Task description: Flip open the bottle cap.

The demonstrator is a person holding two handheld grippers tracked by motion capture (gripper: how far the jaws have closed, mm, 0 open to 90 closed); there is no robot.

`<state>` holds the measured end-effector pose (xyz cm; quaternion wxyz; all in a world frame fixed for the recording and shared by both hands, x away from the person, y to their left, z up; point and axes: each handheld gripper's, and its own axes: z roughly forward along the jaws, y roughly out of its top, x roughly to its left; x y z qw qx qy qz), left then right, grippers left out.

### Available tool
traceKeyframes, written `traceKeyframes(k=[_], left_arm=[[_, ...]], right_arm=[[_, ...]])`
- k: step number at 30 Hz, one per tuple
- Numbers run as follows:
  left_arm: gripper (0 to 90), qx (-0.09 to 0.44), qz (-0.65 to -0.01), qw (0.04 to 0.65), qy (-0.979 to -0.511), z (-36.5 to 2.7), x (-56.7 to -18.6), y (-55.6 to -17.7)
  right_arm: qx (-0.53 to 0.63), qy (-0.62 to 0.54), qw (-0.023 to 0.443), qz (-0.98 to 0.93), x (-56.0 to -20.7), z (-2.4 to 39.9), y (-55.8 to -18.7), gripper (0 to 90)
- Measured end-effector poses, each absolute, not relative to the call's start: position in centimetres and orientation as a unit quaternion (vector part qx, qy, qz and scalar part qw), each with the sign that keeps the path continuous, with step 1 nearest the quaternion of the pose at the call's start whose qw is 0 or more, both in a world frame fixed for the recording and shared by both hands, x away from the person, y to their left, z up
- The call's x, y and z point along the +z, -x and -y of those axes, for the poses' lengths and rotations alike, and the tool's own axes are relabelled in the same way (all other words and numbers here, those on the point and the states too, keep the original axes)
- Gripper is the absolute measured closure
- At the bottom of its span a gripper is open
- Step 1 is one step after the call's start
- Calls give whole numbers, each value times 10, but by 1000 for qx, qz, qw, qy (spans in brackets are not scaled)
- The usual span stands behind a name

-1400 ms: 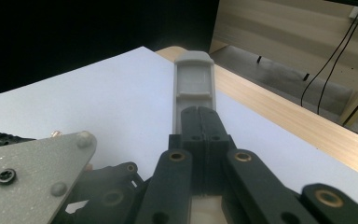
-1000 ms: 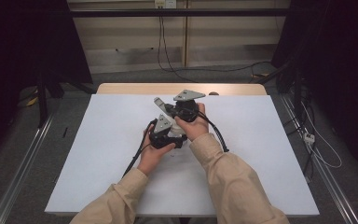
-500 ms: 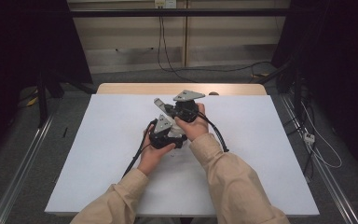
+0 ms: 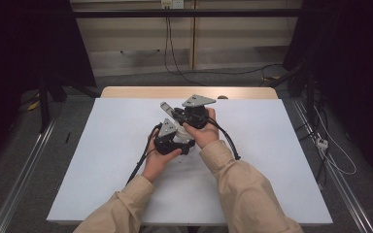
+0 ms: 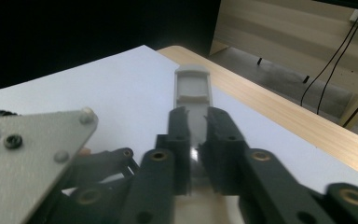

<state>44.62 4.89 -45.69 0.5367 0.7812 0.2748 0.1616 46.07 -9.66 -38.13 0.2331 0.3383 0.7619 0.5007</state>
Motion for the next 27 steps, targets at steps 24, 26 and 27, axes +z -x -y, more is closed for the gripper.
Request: traceKeyframes(k=[24, 26, 27], left_arm=[[84, 140, -264, 530, -794, -116, -432, -407], [84, 137, -263, 532, -793, -120, -431, -404], [83, 141, -260, 530, -795, -123, -431, -403]], right_arm=[[531, -336, 220, -746, -378, 160, -395, 147], [528, -339, 221, -747, -382, 165, -390, 144], [527, -340, 220, -747, -384, 168, -388, 140]])
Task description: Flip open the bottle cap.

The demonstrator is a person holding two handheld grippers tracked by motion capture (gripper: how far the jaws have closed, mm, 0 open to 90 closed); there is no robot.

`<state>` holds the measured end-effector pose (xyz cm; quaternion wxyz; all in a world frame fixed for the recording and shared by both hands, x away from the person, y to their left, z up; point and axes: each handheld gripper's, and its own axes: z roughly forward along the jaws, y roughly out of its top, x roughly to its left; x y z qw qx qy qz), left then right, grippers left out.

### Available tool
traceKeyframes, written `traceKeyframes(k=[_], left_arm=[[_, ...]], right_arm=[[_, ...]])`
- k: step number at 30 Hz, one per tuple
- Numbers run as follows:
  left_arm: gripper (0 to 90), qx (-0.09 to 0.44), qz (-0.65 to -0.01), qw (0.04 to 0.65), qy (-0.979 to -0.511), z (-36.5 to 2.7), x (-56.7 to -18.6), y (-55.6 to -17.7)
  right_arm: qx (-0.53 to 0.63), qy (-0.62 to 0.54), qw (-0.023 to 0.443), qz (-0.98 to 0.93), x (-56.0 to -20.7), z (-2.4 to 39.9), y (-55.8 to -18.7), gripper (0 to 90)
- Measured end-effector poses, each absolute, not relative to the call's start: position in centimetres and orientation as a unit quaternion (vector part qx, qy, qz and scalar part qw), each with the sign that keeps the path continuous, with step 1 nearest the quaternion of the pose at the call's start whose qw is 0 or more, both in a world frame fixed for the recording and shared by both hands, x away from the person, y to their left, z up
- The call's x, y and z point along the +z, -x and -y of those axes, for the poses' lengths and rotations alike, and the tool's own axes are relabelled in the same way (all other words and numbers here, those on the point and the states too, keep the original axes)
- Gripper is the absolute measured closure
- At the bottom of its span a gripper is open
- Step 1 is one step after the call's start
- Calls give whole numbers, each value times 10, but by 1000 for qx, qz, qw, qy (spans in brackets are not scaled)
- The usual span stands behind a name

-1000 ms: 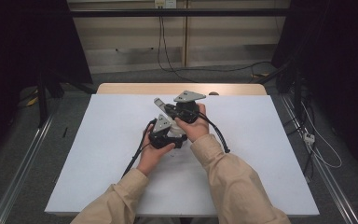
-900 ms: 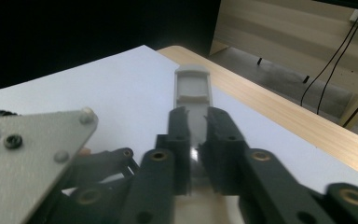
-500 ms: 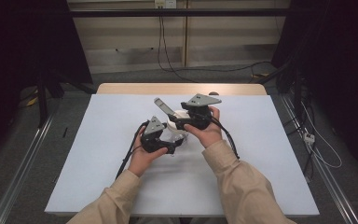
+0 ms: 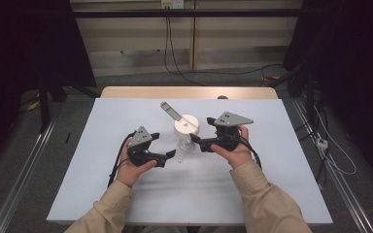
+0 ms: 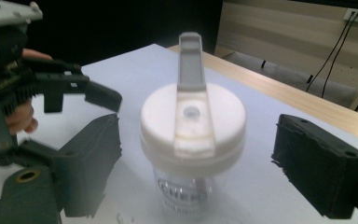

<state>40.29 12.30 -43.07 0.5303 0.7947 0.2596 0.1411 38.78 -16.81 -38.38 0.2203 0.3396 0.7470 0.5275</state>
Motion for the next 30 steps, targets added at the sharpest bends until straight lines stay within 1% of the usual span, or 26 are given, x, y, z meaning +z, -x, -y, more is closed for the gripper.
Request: traceKeyframes(k=[6, 7, 16, 23, 30], left_arm=[[83, 129, -263, 527, -798, -134, -434, -398], [84, 135, -260, 525, -799, -137, -434, -397], [84, 127, -266, 518, -803, -156, -437, -388], [85, 126, -270, 516, -803, -168, -438, -382], [85, 126, -273, 512, -805, -181, -439, -377]], right_arm=[[519, -344, 214, -753, -399, 184, -374, 121], [516, -345, 216, -754, -401, 186, -372, 116], [508, -365, 213, -751, -420, 214, -350, 107], [497, -376, 216, -752, -430, 235, -335, 103], [492, -381, 220, -751, -436, 246, -323, 102]])
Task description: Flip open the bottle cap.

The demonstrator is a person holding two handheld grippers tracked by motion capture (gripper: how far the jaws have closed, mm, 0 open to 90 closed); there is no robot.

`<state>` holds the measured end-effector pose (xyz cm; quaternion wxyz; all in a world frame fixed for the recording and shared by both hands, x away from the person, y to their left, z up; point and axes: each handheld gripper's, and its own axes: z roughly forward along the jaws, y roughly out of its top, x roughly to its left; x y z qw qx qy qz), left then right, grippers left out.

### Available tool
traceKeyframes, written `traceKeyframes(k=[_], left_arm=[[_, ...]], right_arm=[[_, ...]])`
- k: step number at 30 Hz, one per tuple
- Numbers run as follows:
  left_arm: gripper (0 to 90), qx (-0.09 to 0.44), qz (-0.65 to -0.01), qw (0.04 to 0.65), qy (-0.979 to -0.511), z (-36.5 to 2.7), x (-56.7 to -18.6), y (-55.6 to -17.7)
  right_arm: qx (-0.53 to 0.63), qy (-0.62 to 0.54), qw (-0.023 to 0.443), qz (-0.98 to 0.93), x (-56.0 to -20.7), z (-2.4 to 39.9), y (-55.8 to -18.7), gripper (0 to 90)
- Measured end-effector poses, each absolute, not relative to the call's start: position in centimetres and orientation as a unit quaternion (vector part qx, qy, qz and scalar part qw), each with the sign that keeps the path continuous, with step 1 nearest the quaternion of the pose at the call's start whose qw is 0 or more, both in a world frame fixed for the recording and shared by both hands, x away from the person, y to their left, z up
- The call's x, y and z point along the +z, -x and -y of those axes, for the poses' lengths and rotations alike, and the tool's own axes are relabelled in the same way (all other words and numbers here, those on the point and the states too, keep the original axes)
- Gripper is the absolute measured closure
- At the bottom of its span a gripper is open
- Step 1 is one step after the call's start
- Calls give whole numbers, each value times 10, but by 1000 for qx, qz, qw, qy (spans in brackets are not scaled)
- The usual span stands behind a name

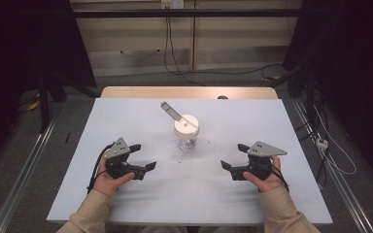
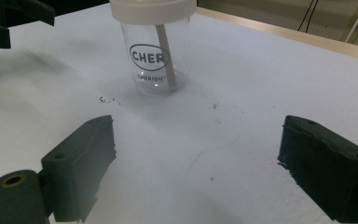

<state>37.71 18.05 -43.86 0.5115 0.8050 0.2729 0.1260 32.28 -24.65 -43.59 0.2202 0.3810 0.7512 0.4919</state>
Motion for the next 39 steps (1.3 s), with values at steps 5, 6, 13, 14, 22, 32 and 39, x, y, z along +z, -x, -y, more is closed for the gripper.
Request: traceKeyframes(k=[5, 6, 13, 14, 22, 32, 39], left_arm=[[85, 126, -275, 514, -803, -187, -439, -373], [85, 125, -275, 512, -804, -188, -439, -373], [85, 124, -276, 513, -803, -193, -440, -371], [85, 124, -275, 513, -803, -194, -440, -371], [86, 122, -284, 512, -801, -203, -442, -368], [86, 127, -285, 507, -803, -210, -443, -366], [86, 124, -290, 505, -804, -209, -445, -367]], right_arm=[[491, -383, 221, -750, -439, 252, -317, 101], [491, -383, 221, -750, -439, 253, -316, 101], [483, -387, 224, -753, -445, 259, -308, 103], [482, -387, 223, -754, -446, 260, -307, 103], [478, -393, 225, -753, -449, 268, -298, 103], [474, -399, 220, -753, -453, 272, -292, 103], [470, -403, 218, -754, -455, 272, -294, 103]])
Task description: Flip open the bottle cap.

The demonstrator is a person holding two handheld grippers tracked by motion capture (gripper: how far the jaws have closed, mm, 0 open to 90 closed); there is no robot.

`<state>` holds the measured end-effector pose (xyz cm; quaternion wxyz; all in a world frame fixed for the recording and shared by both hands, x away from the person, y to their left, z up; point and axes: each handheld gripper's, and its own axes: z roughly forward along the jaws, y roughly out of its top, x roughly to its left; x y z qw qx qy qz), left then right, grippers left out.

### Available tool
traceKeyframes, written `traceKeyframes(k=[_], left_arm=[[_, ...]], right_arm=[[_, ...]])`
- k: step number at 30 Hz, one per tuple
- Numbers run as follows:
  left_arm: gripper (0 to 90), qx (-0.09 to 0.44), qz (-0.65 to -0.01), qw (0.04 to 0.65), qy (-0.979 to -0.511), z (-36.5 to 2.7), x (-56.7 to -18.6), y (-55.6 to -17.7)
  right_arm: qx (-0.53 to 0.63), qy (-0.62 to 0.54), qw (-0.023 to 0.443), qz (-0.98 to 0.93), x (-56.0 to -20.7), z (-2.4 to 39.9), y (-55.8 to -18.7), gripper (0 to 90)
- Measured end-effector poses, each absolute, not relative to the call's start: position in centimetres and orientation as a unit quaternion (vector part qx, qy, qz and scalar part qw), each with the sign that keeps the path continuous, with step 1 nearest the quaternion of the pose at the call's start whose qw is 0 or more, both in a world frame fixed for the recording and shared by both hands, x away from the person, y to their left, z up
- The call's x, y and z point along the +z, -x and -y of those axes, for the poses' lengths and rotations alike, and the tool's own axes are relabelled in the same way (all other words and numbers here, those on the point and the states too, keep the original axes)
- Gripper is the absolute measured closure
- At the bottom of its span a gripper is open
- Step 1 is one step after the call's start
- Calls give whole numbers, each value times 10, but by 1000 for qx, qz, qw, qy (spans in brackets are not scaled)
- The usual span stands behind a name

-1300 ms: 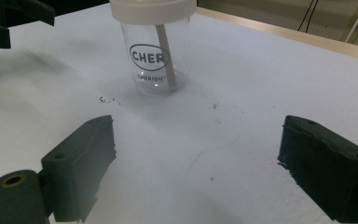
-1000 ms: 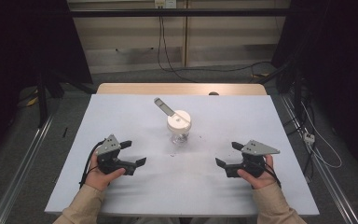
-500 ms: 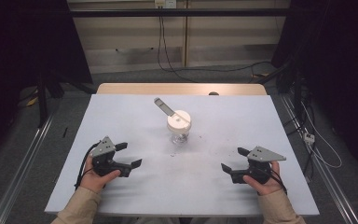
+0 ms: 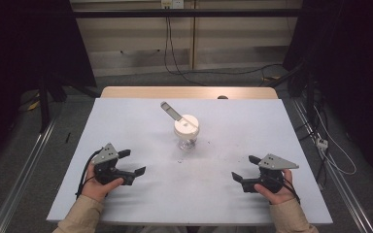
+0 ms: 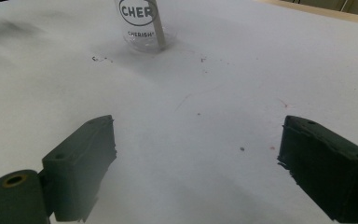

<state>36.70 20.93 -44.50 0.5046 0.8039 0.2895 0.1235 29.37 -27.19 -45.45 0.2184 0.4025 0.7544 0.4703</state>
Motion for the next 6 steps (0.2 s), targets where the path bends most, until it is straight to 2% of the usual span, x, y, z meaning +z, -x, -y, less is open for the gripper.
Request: traceKeyframes(k=[6], left_arm=[[86, 125, -291, 497, -808, -210, -446, -368]], right_arm=[[469, -403, 216, -755, -454, 270, -295, 103]])
